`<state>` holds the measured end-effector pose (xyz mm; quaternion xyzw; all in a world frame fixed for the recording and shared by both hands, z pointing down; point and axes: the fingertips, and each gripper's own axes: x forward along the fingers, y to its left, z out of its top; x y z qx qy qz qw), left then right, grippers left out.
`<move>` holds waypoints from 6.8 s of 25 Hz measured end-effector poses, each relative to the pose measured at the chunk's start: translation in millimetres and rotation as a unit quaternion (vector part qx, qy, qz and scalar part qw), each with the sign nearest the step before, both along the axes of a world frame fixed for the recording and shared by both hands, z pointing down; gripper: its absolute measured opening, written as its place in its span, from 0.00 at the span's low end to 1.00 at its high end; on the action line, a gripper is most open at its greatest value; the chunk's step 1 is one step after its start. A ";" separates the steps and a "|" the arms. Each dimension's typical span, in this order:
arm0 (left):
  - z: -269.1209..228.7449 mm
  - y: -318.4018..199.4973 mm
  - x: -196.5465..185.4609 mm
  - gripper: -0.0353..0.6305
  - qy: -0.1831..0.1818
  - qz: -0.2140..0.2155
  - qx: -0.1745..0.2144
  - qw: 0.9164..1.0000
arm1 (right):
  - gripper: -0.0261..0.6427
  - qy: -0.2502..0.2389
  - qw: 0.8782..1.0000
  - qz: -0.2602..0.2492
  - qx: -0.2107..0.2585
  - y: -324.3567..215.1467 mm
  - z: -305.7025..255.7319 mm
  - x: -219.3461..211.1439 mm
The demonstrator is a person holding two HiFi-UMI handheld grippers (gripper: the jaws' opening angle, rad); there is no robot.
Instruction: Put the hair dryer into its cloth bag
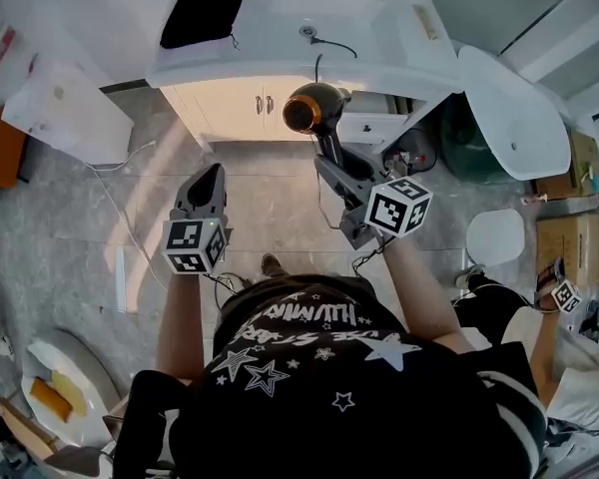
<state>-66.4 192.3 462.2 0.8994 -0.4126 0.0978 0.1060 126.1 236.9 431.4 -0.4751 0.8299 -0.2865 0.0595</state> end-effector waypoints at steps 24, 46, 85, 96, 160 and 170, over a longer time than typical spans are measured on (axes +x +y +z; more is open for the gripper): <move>8.7 -151.3 -57.7 0.07 -0.038 -0.065 0.005 0.997 | 0.34 0.012 0.999 -0.032 0.001 -184.5 8.5 -0.6; 5.1 -309.9 -8.0 0.07 -0.135 -0.120 -0.002 0.984 | 0.34 0.043 0.976 -0.214 -0.008 -343.0 18.7 13.2; 106.0 -502.2 -55.5 0.23 -0.530 0.189 0.170 0.809 | 0.34 0.173 0.897 -0.404 -0.043 -324.6 77.2 -140.2; 80.7 -513.8 -51.4 0.09 -0.456 0.188 0.150 0.857 | 0.34 0.197 0.890 -0.411 -0.029 -338.6 81.6 -160.0; 17.1 -519.3 -42.9 0.09 -0.269 0.205 0.123 0.933 | 0.34 0.340 0.934 -0.050 -0.097 -611.7 128.7 -146.1; 31.7 -517.7 -58.5 0.09 -0.293 0.191 0.117 0.929 | 0.34 0.360 0.927 -0.013 -0.108 -626.1 144.9 -158.7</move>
